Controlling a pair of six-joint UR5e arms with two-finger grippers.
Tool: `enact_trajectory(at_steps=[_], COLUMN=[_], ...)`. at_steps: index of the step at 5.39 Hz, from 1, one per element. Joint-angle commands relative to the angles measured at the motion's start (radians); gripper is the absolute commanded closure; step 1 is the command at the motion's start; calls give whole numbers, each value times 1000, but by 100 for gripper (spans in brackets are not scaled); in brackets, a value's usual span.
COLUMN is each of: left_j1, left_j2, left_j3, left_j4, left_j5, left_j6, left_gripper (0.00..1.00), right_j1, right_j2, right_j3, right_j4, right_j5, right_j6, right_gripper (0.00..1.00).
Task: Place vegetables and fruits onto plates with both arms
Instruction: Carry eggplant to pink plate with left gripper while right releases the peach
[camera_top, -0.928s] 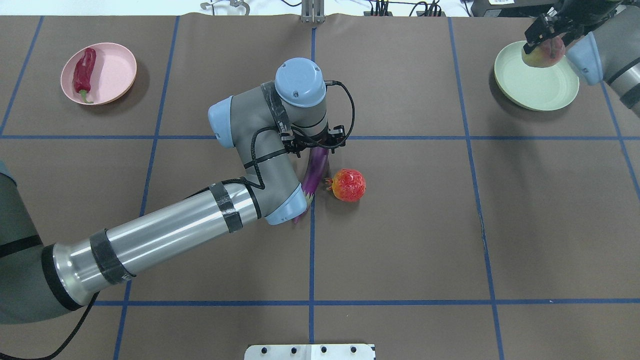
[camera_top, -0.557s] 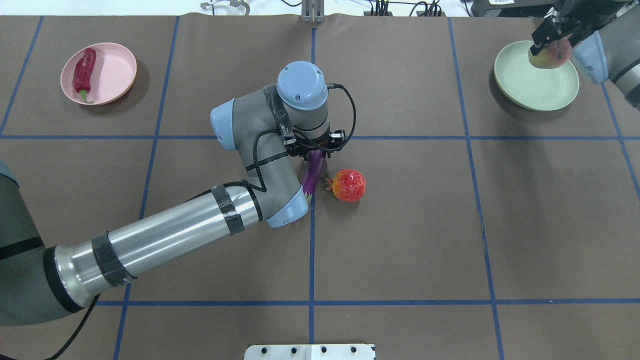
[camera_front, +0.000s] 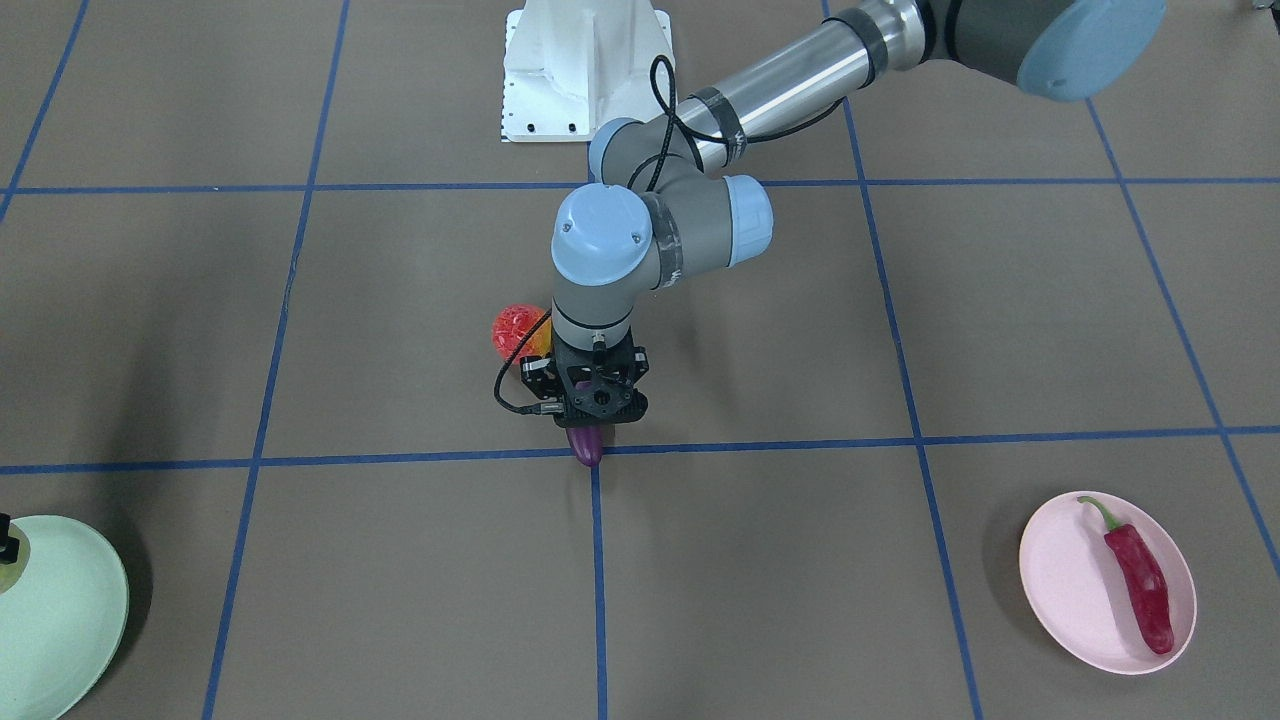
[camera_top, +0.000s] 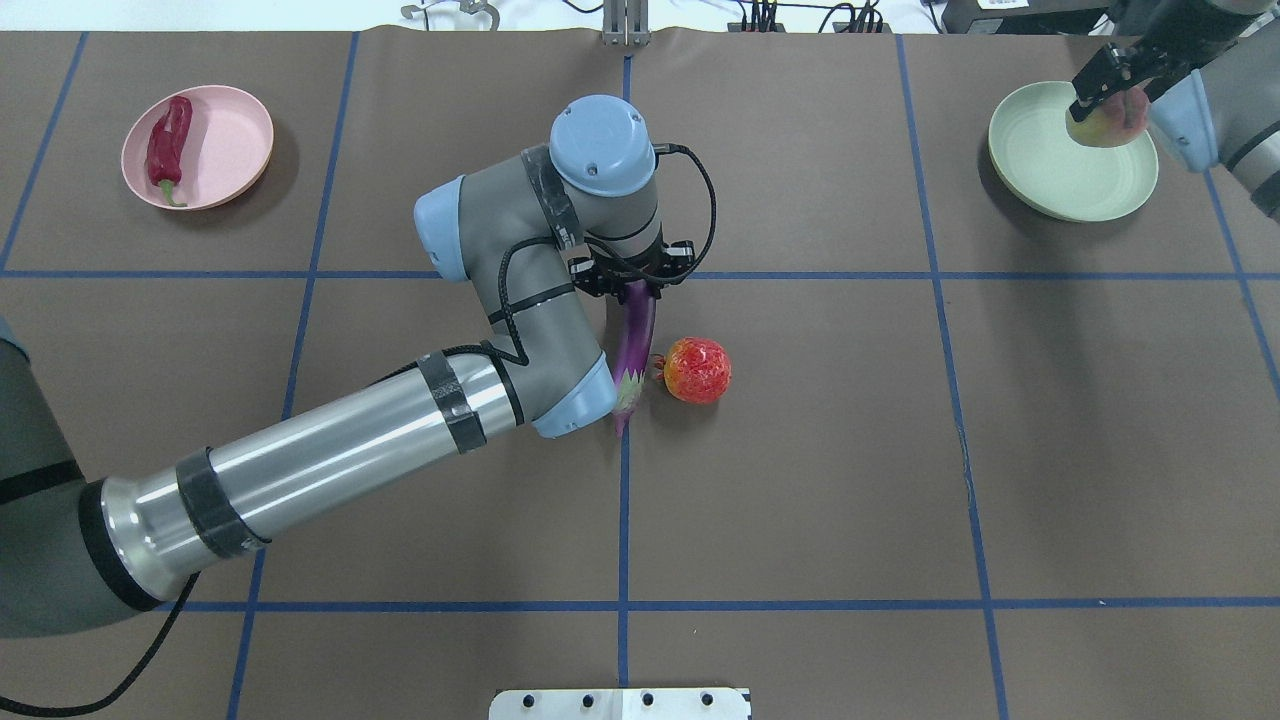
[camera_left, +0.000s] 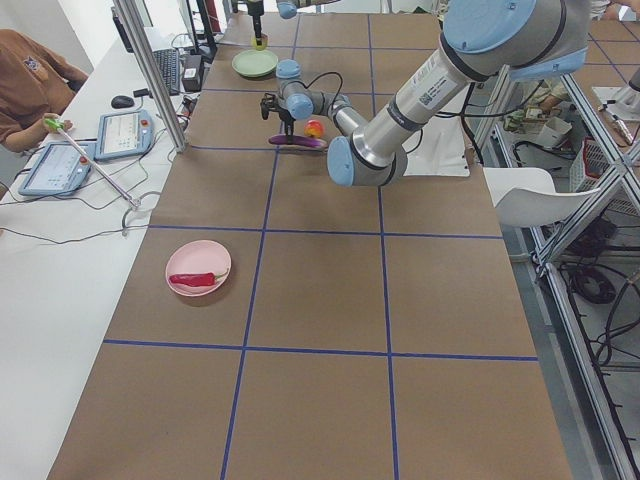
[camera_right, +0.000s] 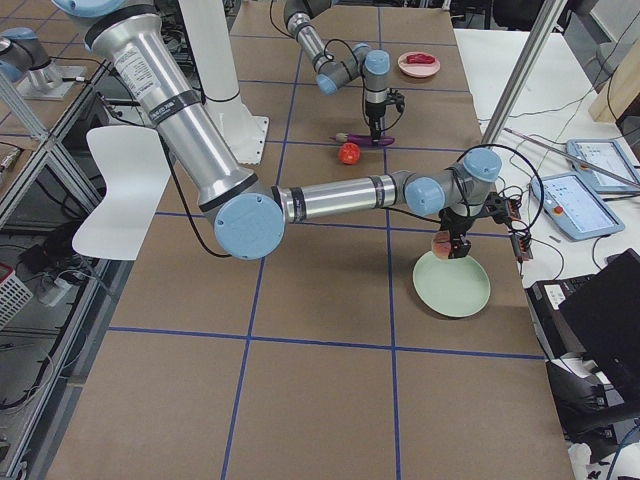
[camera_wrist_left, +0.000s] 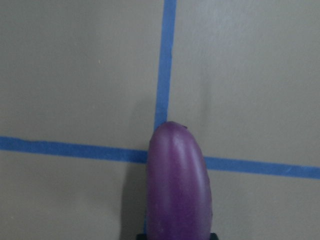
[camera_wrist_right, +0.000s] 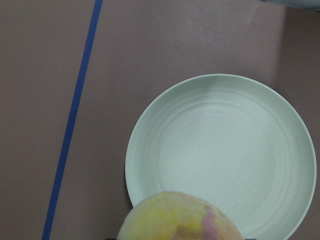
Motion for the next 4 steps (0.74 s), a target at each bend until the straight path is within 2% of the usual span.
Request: enact_trajectory(at_steps=[1,2,3,4], left_j1=[-128,-181,-240,-280], left_j2=[0,3,13,91], left_j3=[-11,-41,-142,-266], left_j4=[69,144,304,399], left_j5=[-121,-129,-167,-167], left_j6=[149,253,374,471], left_gripper=[100,100,100,100], right_j1=[-30,-61,-91,-95], right_j2=[10,16,19,23], right_j3=[-77,-86,-97,-109], right_j4=[52,52,54,54], right_j5=[-7,-48,-99,-101], right_j6=[-3,-2,-2,-3], right_gripper=[100,100,100,100])
